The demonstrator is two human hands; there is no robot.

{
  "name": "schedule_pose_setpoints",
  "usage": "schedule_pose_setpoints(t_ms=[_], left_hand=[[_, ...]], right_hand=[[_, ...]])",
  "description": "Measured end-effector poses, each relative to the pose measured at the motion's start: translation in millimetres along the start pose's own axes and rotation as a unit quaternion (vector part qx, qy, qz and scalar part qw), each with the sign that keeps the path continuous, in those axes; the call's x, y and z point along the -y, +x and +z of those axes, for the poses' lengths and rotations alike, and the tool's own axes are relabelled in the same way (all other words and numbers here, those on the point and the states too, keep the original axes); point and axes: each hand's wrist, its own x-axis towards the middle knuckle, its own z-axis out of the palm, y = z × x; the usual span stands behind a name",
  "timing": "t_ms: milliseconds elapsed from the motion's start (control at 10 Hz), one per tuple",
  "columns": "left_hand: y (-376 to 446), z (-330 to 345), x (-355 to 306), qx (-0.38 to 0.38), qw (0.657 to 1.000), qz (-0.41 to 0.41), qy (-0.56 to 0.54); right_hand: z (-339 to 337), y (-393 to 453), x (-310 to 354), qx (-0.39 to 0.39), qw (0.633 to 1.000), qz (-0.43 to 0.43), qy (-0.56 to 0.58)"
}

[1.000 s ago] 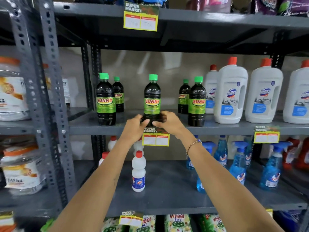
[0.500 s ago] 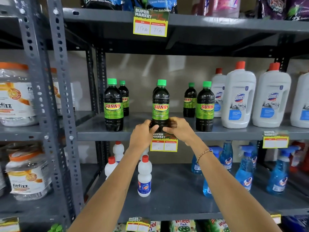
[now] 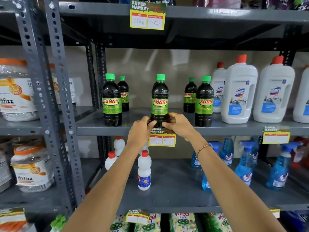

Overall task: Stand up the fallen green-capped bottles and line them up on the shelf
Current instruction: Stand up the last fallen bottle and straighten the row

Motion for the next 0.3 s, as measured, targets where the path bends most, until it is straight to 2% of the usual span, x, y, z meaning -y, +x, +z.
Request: schedule_pose_setpoints(t_ms=[300], left_hand=[[-4.4,-2.4,-3.6,-0.021,0.999,-0.011,-0.024]], right_hand=[[-3.4,-2.2,3.5,0.024,0.999,0.005,-0.033]])
